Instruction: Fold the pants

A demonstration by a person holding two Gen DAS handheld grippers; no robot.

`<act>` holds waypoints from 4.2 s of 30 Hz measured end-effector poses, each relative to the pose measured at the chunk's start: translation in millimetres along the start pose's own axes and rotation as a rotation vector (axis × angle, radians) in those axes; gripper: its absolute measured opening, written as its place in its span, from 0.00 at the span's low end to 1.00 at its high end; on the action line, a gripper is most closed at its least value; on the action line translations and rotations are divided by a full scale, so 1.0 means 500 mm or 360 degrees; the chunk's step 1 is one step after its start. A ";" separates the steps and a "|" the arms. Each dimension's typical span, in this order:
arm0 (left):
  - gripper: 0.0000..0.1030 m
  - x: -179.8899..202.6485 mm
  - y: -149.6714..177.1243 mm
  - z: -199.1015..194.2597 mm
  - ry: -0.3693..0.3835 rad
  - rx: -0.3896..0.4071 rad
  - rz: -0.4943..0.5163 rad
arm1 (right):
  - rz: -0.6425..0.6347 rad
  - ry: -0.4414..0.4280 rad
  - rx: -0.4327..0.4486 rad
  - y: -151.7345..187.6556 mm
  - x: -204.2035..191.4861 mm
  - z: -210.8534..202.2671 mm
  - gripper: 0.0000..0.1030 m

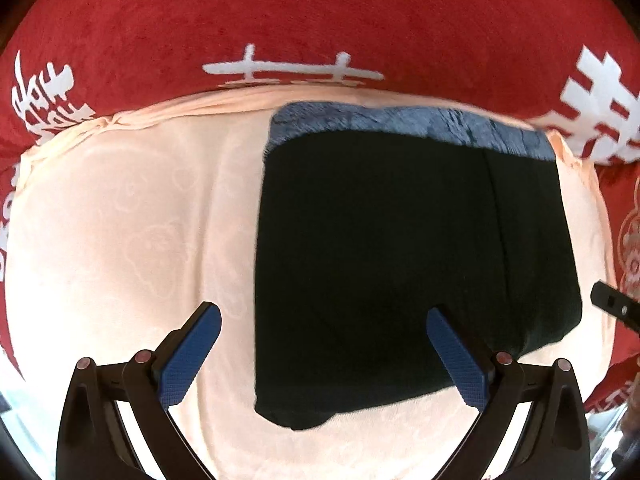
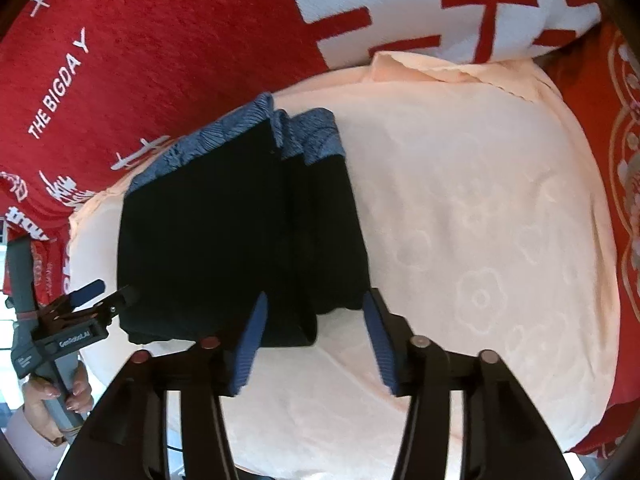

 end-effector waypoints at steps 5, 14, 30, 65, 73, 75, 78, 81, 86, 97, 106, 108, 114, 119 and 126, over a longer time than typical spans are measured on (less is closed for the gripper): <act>1.00 -0.037 -0.026 -0.001 0.0141 0.0021 -0.0078 | -0.0023 -0.0092 0.0020 -0.014 -0.002 0.000 0.77; 1.00 -0.103 -0.053 0.034 0.0332 -0.0035 -0.0197 | 0.0001 -0.0274 -0.0087 -0.034 0.025 0.058 0.78; 1.00 -0.090 -0.086 0.109 0.0527 -0.0082 -0.0090 | -0.0034 -0.0616 -0.0253 -0.091 0.018 0.161 0.80; 0.57 -0.027 -0.048 0.014 0.0629 0.0061 -0.0080 | 0.0051 -0.0694 -0.0325 -0.106 -0.005 0.111 0.39; 0.57 -0.032 0.035 -0.091 0.0540 0.0120 -0.0088 | 0.0022 -0.0818 -0.0319 -0.057 -0.021 0.045 0.37; 0.57 -0.037 0.064 -0.109 0.0507 0.0128 -0.0088 | 0.0028 -0.0856 -0.0321 -0.029 -0.032 0.031 0.37; 0.57 -0.060 0.112 -0.116 0.0489 0.0111 -0.0113 | 0.0046 -0.0903 -0.0353 0.018 -0.038 0.016 0.37; 0.57 -0.086 0.151 -0.091 0.0506 0.0071 -0.0146 | 0.0062 -0.0925 -0.0396 0.076 -0.056 0.014 0.37; 0.69 -0.143 0.195 -0.019 0.0446 0.0014 -0.0153 | 0.0086 -0.0831 -0.0409 0.134 -0.086 0.054 0.37; 0.98 -0.172 0.197 -0.032 0.0162 0.0084 -0.0075 | 0.0017 -0.0356 -0.0270 0.162 -0.080 0.113 0.64; 0.98 -0.152 0.244 -0.107 -0.0023 0.0060 -0.0089 | 0.0068 0.0042 -0.0177 0.184 -0.066 0.040 0.77; 0.98 -0.134 0.249 -0.119 -0.0044 0.0052 -0.0058 | 0.0072 0.0057 -0.0152 0.191 -0.072 0.018 0.77; 0.98 -0.075 0.275 -0.153 -0.0086 0.0006 0.0054 | 0.0027 0.0132 -0.0116 0.228 -0.089 -0.052 0.79; 0.98 -0.049 0.297 -0.180 -0.0080 -0.0015 0.0057 | -0.0021 0.0203 -0.0058 0.253 -0.120 -0.100 0.87; 0.98 -0.035 0.319 -0.204 -0.0099 -0.0040 0.0071 | -0.0074 0.0254 0.0002 0.285 -0.164 -0.155 1.00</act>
Point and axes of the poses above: each gripper's, at about its wrist camera, not at the fingertips, and z roughly the way its jaws point, x to its right, y to its underside, the point moved 5 cm from there along z, roughly the way its jaws point, and after that the axes turned 13 degrees about y, right-handed, at the moved point
